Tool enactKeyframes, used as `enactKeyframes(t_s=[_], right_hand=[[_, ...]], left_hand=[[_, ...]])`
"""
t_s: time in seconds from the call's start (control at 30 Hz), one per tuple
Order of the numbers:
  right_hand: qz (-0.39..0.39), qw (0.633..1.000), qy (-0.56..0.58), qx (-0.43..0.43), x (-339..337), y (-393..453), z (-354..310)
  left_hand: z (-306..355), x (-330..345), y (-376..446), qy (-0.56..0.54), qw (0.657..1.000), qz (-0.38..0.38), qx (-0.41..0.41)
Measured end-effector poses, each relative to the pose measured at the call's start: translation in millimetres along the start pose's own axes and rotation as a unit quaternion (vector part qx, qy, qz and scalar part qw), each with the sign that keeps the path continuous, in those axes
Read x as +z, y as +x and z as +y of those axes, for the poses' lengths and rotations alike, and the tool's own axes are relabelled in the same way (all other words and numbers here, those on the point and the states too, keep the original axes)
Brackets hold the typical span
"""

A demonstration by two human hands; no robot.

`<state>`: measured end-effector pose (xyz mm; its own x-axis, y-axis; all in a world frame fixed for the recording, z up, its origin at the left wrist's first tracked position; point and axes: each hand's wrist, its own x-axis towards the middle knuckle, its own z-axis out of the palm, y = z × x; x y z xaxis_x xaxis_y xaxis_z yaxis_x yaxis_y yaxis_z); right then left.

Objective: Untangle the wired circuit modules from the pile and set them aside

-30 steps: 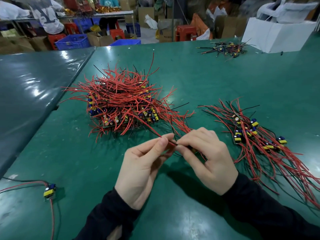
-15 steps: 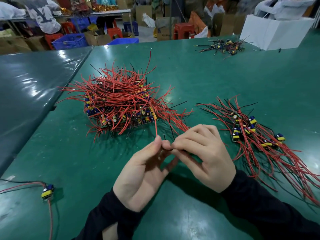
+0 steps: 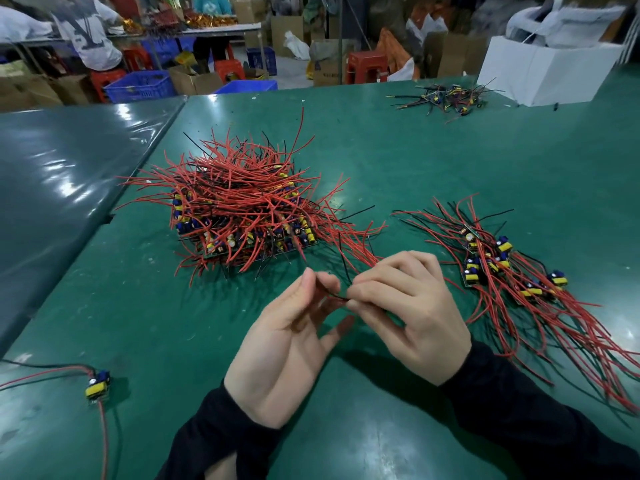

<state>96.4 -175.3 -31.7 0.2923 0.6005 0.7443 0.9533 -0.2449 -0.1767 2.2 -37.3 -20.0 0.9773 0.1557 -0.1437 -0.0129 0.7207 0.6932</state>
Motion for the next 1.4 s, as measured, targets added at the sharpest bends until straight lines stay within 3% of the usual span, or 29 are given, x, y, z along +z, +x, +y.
enactKeyframes(t_s=[0.13, 0.23, 0.37, 0.57, 0.9, 1.1, 1.27, 1.4], right_hand=[[-0.002, 1.000, -0.008, -0.003, 2, 0, -1], [-0.004, 1.000, -0.001, -0.008, 4, 0, -4], [-0.010, 1.000, -0.001, -0.004, 2, 0, -1], [-0.026, 1.000, 0.005, -0.017, 5, 0, -3], [-0.071, 0.997, 0.033, -0.027, 2, -1, -6], [-0.134, 0.985, 0.104, -0.020, 0, 0, -10], [-0.160, 0.956, 0.239, 0.063, -3, 0, -17], [-0.105, 0.867, 0.447, 0.194, -9, 7, -21]], left_hand=[[7, -2, 2, 0.014, 0.997, 0.024, 0.071], [8, 0, 1, 0.005, 0.996, 0.002, 0.086], [8, 0, 3, -0.008, 0.994, 0.029, 0.108], [11, -1, 3, -0.057, 0.994, 0.032, 0.092], [22, -3, 0, -0.070, 0.989, 0.033, 0.130], [27, -5, -3, -0.114, 0.985, -0.011, 0.127], [29, -4, -3, -0.126, 0.982, -0.003, 0.139], [32, -3, -4, -0.084, 0.985, 0.005, 0.154]])
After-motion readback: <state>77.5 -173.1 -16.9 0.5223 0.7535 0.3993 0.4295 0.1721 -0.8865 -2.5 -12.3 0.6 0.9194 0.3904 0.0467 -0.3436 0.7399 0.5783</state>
